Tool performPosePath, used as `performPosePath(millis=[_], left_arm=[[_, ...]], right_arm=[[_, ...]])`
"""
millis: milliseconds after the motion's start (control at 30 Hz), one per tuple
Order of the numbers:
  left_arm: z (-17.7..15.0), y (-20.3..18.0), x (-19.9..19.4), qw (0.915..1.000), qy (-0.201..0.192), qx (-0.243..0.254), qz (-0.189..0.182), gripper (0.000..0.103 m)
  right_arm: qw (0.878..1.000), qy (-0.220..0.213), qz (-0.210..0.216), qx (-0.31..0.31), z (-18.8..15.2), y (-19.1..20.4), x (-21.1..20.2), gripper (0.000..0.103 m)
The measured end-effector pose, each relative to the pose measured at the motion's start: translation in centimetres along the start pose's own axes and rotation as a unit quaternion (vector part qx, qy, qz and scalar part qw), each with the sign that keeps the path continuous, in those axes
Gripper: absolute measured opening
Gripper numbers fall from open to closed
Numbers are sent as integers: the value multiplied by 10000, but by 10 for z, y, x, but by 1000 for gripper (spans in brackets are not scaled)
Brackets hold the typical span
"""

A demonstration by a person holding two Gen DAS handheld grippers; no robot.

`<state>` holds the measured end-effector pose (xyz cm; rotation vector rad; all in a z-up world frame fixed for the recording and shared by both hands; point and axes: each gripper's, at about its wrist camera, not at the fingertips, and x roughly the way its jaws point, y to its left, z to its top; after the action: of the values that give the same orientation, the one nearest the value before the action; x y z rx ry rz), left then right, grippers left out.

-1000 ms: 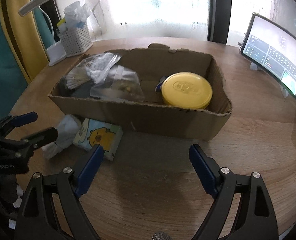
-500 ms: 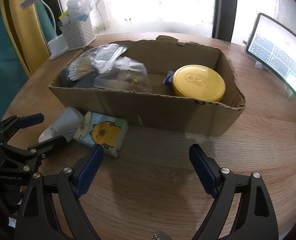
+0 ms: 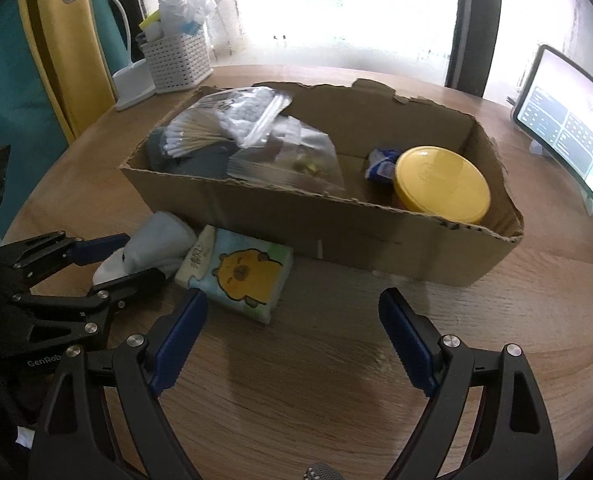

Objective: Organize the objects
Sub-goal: 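Grasp the white socks with the left tool, then grasp the cartoon-printed tissue pack with the right tool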

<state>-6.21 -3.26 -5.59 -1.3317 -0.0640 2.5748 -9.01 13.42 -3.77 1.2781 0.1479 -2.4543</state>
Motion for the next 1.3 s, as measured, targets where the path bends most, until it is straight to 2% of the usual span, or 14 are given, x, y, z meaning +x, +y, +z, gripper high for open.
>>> performPosePath(millis=[333,700,800,933,1033,1300], left_arm=[[-8,21,-12,9998,-98,-116,150,44],[-13,41,-15,9993,-169,-298,143,43],[-13,44,-14,9990,-224,-361,99,43],[-14,43,-13,9991,-236,-328,141,43],[-13,41,-12,9990,-221,-332,191,43],[-10,27,-18,9989,-275,-329,187,42]], right_arm=[[9998,77,132,-150,9,25,12,89],[9988,307,207,-324,14,48,35,89],[9989,374,214,-207,16,47,42,89],[9991,371,155,-142,17,46,46,83],[9992,339,115,-154,17,44,45,73],[9994,249,194,-122,13,36,33,73]])
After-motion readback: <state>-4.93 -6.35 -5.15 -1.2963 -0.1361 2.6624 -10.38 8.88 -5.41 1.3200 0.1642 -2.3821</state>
